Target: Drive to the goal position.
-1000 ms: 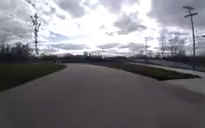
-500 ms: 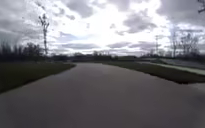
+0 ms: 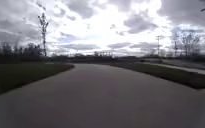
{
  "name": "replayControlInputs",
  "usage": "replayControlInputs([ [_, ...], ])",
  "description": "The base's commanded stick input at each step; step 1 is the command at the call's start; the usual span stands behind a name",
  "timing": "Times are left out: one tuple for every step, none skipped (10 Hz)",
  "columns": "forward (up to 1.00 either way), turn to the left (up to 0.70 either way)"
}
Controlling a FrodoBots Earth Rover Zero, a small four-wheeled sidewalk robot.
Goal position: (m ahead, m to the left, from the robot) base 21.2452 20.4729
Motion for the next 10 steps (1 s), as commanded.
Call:
replayControlInputs([
  [0.99,0.00],
  [0.99,0.00],
  [0.98,0.00],
  [0.99,0.00],
  [0.99,0.00],
  [0.99,0.00],
  [0.99,0.00],
  [0.99,0.00],
  [0.99,0.00],
  [0.99,0.00],
])
